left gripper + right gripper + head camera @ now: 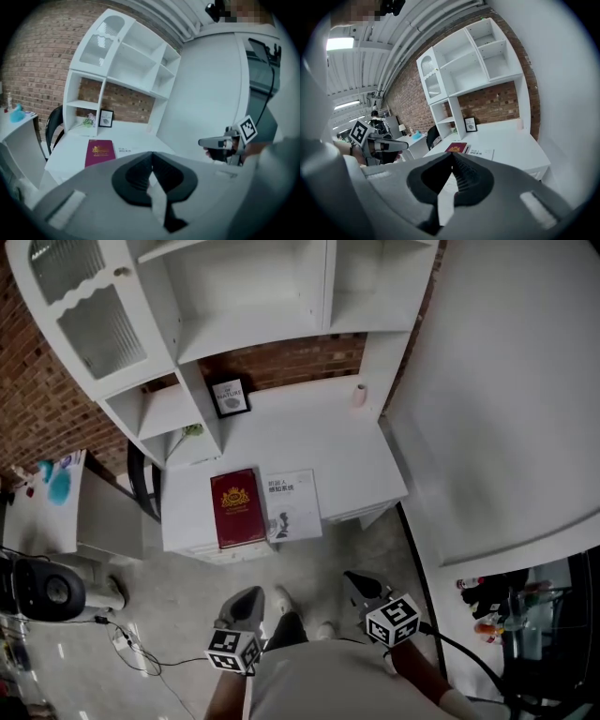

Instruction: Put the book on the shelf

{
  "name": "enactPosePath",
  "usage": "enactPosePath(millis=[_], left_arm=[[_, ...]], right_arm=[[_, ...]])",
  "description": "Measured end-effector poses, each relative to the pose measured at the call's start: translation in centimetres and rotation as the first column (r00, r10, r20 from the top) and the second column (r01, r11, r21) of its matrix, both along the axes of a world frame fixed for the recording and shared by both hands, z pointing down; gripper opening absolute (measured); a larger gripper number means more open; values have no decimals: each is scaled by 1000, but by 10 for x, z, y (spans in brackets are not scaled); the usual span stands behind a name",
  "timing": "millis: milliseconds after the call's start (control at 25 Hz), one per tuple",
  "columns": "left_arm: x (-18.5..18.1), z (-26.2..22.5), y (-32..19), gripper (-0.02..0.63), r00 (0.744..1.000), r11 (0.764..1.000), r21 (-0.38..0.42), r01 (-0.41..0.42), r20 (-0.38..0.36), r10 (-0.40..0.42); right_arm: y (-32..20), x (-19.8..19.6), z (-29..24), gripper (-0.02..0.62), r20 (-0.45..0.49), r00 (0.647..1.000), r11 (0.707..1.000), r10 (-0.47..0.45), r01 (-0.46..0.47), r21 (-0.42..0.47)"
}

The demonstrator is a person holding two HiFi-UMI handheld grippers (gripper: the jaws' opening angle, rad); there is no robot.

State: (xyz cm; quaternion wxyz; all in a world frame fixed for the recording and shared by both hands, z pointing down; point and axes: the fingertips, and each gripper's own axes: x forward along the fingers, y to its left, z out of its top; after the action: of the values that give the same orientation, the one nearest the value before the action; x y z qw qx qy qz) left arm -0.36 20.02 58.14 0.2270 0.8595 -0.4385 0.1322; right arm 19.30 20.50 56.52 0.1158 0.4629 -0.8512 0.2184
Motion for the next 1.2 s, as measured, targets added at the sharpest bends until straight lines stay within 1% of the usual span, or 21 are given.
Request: enactPosePath(millis=[160,360,560,680,800,920,1000,1120,1200], left_arm=[[-10,7,-38,6,997,997,2,-72,34,72],[-24,20,-79,6,990,991,-13,-136,45,136],[-30,29,-104,6,985,985,-31,-167,44,169],[-28,38,-111,6,981,981,-62,-183,46,186],[-23,47,-117,6,981,979,-94,-179,53,184],[-16,52,-122,6,985,982,-114,-154,63,162],[-13,53,-122,6,990,985,-126,-116,72,125],[-8,56,-125,6,996,989,-143,-43,76,55],[-3,61,-126,6,997,988,-154,-5,80,17]], right_arm=[[-34,-5,11,2,-21,997,997,69,-70,-37],[-72,-8,30,2,-69,986,984,153,-158,-79],[-97,-9,50,2,-131,976,973,176,-193,-126],[-108,-5,67,2,-162,972,965,172,-199,-169],[-121,1,90,2,-170,974,955,151,-189,-229],[-134,7,117,3,-143,982,938,126,-165,-305],[-139,10,135,9,-109,988,919,108,-141,-368],[-153,16,161,66,-65,994,886,82,-103,-452],[-163,21,181,69,-43,996,860,73,-84,-503]])
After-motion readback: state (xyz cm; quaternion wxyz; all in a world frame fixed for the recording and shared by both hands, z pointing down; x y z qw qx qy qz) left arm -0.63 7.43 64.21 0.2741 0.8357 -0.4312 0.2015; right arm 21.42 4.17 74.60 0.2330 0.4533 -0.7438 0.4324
